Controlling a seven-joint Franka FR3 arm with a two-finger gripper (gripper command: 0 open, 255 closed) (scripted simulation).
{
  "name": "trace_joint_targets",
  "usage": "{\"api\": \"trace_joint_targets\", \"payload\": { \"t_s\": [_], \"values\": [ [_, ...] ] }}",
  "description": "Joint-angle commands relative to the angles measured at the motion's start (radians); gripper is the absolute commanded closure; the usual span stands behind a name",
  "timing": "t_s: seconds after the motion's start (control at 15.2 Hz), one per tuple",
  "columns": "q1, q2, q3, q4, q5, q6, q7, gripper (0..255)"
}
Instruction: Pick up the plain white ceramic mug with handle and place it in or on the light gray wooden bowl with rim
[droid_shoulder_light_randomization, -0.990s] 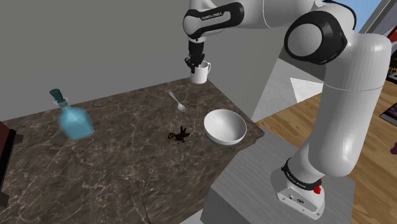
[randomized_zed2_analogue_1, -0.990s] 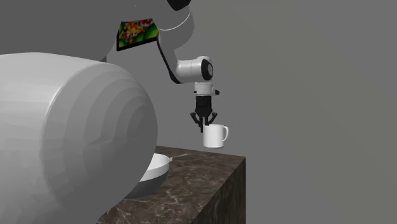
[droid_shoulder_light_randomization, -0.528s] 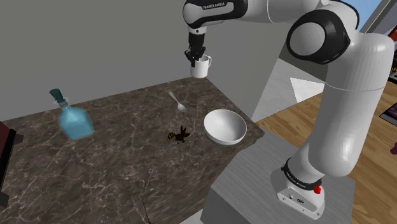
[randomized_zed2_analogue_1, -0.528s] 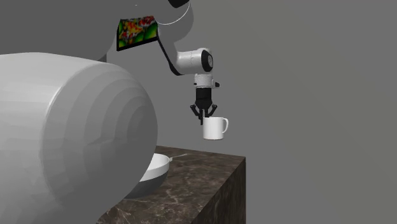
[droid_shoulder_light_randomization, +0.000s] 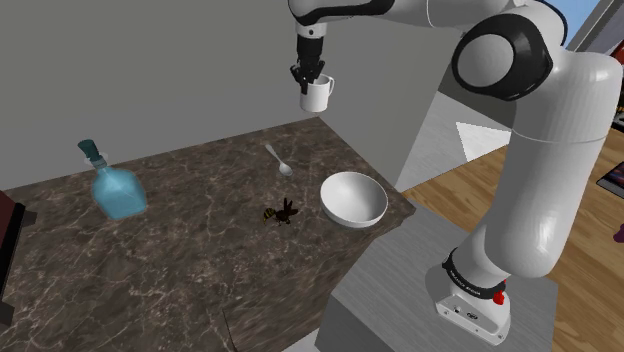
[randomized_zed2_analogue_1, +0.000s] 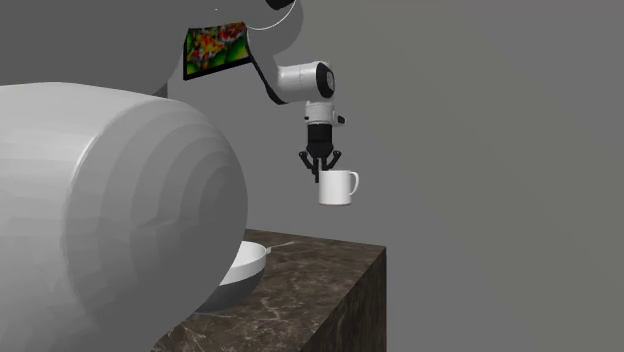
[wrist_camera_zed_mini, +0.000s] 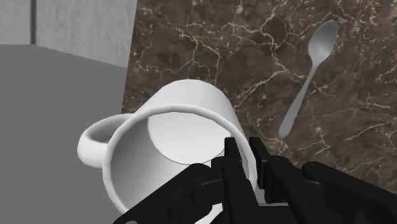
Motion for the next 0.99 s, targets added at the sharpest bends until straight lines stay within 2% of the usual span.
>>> {"api": "trace_joint_targets", "payload": {
  "t_s": [0.0, 0.07, 0.46, 0.92],
  "values": [
    [-0.001, 0.003, 0.0, 0.033, 0.0, -0.03, 0.001, 255],
    [-0.001, 0.003, 0.0, 0.034, 0.0, -0.03, 0.001, 255],
    [0.053, -0.249, 0.018, -0.296, -0.035, 0.05, 0.07, 255],
    [0.097, -0.505, 0.062, -0.579, -0.059, 0.078, 0.165, 255]
  ]
}}
